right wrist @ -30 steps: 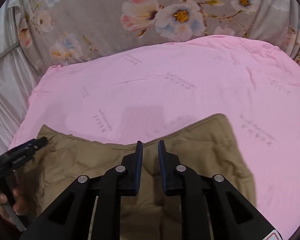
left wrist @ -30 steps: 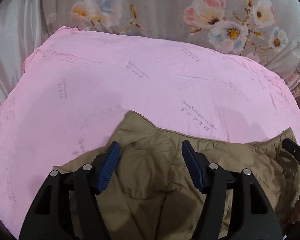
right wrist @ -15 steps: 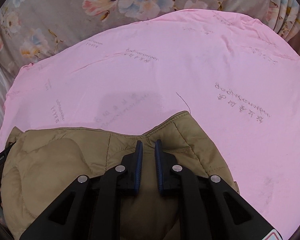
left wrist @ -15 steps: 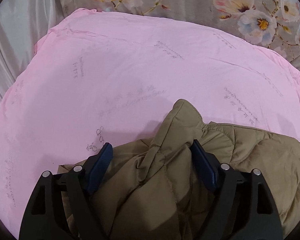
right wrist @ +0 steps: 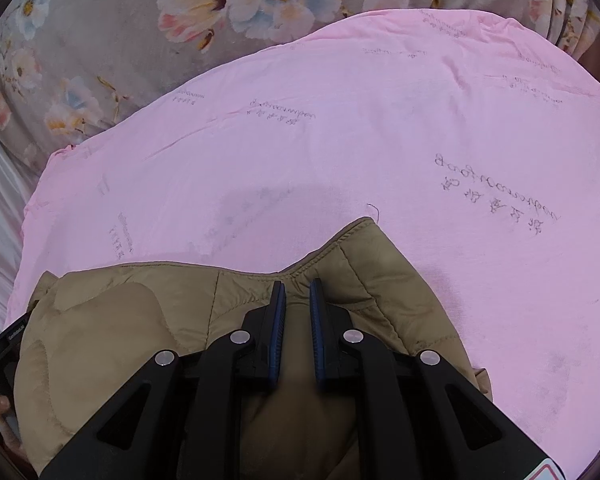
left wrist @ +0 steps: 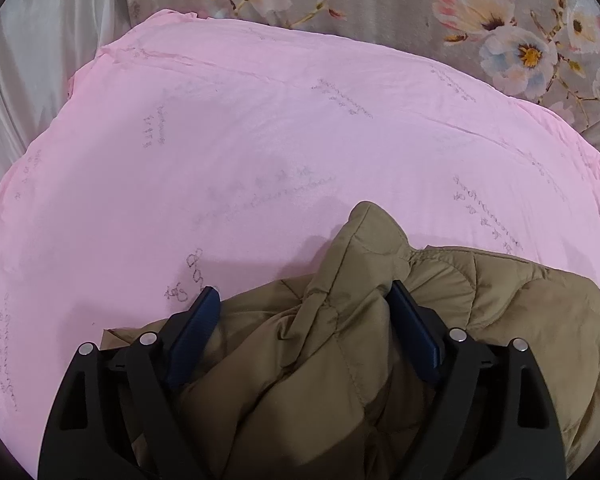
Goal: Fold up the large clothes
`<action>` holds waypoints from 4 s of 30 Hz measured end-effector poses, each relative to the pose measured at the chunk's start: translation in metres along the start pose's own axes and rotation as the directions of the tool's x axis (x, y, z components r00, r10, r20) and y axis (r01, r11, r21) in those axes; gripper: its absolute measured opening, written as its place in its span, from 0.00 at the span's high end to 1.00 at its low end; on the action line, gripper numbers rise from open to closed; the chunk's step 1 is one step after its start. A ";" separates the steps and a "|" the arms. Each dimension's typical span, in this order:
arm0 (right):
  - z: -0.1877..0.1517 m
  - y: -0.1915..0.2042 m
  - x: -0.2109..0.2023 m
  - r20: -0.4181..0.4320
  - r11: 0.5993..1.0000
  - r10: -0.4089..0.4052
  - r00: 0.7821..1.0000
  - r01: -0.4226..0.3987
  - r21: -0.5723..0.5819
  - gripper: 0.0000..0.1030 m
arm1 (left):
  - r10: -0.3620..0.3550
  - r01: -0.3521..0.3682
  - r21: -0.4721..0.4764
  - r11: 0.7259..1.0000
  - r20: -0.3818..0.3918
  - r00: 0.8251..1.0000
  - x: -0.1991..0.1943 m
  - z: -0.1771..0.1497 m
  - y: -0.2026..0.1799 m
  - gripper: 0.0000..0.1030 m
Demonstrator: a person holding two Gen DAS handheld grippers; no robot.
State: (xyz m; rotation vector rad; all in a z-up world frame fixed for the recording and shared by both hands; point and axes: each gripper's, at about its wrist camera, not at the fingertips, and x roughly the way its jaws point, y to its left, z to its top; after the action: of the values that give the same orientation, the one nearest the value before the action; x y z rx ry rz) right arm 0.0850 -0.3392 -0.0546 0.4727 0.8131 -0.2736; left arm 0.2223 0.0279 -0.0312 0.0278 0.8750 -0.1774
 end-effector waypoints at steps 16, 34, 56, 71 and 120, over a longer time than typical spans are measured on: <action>-0.086 0.151 -0.086 0.085 0.941 0.067 0.994 -0.034 -0.337 0.81 | -0.041 0.030 0.143 0.989 0.076 0.996 -0.110 -0.059 -0.101 0.29; -0.119 0.132 -0.059 0.124 0.945 0.034 0.992 0.009 -0.328 0.84 | 0.005 -0.018 0.116 0.993 0.106 0.994 -0.081 -0.094 -0.100 0.26; -0.129 0.141 -0.077 0.114 0.945 0.054 0.992 -0.014 -0.327 0.84 | -0.100 0.097 0.033 0.995 0.123 0.987 -0.120 -0.109 -0.056 0.23; -0.187 0.162 -0.117 0.049 0.926 0.123 0.991 -0.097 -0.364 0.84 | -0.166 0.171 -0.253 0.952 0.040 0.985 -0.161 -0.162 0.078 0.07; -0.139 0.037 -0.182 0.100 0.981 0.191 0.976 -0.187 -0.049 0.93 | -0.450 0.422 0.385 0.821 -0.019 0.893 -0.232 -0.145 -0.176 0.85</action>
State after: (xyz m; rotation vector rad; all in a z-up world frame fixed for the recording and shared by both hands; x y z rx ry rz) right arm -0.1078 -0.2271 0.0104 0.4912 0.6650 -0.1044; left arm -0.0633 -0.0982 0.0621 0.1834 0.7514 -0.7795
